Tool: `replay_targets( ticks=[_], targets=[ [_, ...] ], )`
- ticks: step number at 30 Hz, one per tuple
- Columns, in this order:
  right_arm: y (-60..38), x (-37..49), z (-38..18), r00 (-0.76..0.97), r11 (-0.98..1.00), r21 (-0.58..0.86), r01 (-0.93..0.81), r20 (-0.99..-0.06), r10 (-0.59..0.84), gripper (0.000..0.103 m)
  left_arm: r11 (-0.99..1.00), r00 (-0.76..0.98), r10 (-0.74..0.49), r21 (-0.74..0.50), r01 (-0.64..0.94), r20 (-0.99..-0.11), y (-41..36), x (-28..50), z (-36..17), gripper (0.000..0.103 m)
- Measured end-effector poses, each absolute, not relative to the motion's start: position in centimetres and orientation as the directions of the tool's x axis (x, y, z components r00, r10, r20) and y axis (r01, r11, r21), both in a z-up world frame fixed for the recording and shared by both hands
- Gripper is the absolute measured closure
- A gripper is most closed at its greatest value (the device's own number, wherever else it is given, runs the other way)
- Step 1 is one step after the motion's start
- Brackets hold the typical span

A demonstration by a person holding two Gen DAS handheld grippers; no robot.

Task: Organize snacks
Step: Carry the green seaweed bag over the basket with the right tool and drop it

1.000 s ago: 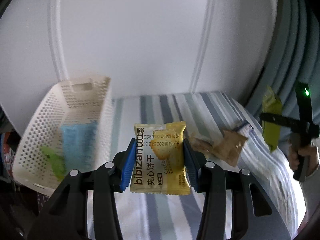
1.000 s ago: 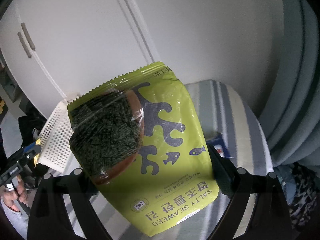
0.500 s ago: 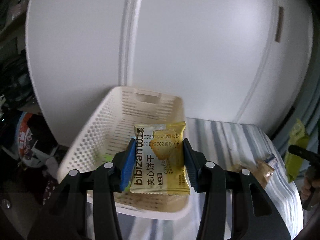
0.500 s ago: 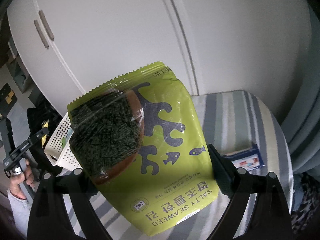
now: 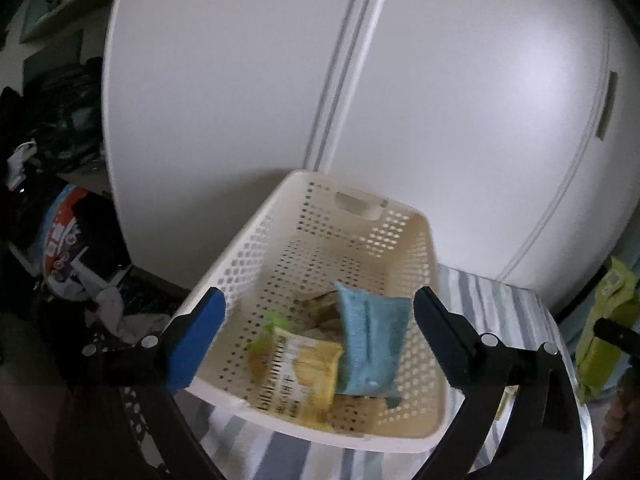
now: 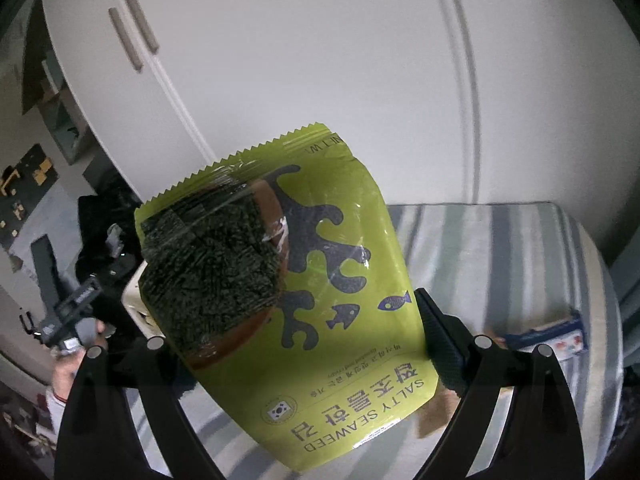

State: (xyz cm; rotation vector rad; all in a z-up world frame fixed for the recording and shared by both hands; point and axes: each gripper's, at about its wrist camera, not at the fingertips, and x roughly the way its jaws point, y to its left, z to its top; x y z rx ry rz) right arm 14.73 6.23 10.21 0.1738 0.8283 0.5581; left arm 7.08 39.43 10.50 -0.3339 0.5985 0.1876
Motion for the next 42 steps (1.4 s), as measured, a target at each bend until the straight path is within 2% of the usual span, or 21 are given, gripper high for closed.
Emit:
replay_targets(
  ticks=[11, 27, 42],
  targets=[
    [14.9, 15.1, 12.7, 0.478, 0.767, 0.405, -0.498, -0.61, 0.632, 0.013, 0.928, 0.814, 0.213, -0.149, -0.342, -0.54, 40.0, 5.9, 10.9, 0.003],
    [23.4, 16.9, 13.8, 0.455, 0.747, 0.401, -0.53, -0.609, 0.65, 0.013, 0.902, 0.797, 0.3, -0.117, -0.416, -0.524, 41.2, 4.8, 11.0, 0.003],
    [27.8, 20.6, 13.7, 0.476, 0.786, 0.378, -0.49, -0.639, 0.604, 0.013, 0.887, 0.791, 0.321, -0.127, -0.444, -0.521, 42.3, 4.4, 10.8, 0.003]
  ],
)
